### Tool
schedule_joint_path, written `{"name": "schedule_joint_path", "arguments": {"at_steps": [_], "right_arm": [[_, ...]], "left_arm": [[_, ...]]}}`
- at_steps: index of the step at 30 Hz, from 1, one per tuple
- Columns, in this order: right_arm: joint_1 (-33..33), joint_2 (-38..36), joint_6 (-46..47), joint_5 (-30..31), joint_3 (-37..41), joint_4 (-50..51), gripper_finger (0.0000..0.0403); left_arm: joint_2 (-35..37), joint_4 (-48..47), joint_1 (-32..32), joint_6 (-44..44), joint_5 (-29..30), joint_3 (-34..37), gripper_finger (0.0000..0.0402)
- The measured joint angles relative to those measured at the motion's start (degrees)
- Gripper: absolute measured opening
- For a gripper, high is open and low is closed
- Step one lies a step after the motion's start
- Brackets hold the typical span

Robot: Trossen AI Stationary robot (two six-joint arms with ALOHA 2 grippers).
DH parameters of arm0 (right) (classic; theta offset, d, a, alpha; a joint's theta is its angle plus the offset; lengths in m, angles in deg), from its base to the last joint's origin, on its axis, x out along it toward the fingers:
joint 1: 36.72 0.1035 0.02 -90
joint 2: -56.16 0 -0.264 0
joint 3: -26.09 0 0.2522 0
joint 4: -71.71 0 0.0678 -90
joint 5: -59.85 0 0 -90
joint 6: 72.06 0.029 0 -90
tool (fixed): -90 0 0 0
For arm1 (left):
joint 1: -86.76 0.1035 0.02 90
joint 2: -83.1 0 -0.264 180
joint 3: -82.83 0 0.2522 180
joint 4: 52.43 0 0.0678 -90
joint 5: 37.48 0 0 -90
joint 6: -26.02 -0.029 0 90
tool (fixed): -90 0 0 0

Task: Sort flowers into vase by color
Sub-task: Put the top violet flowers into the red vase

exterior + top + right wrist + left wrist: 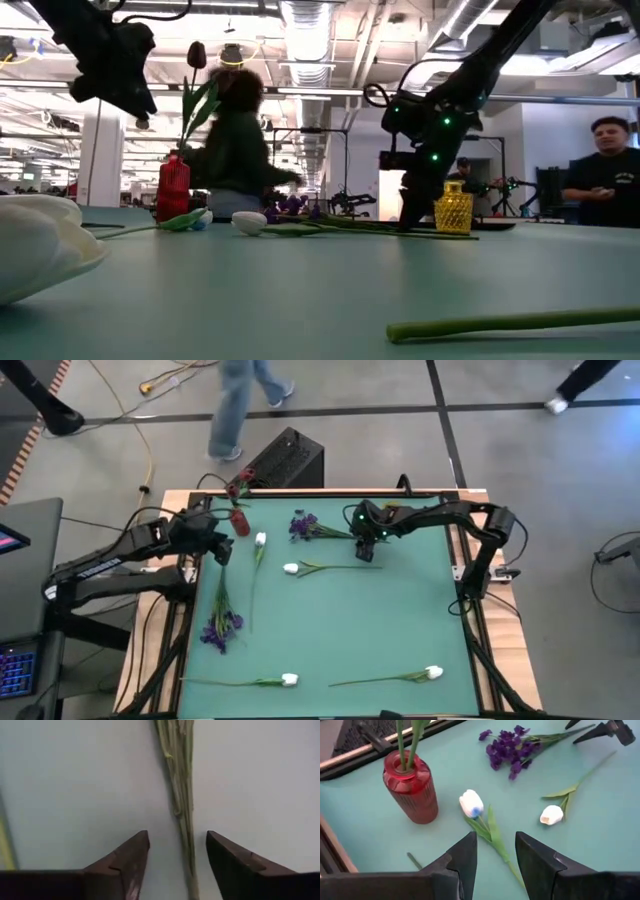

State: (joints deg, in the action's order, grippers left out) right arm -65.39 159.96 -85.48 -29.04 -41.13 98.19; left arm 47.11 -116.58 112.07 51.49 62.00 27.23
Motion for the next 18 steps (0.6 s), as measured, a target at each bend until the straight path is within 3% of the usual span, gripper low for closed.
{"name": "schedule_joint_path", "arguments": {"at_steps": [10, 18], "right_arm": [[0.1, -1.0, -0.4, 0.6, -3.7, 5.1, 0.0024], [1.1, -6.6, -0.6, 0.7, -4.8, 5.0, 0.0023]], "left_arm": [[0.0, 0.0, -5.9, 0.5, 1.5, 0.0, 0.0121], [0.6, -0.3, -10.9, 0.3, -3.1, 0.0, 0.0121]]}}
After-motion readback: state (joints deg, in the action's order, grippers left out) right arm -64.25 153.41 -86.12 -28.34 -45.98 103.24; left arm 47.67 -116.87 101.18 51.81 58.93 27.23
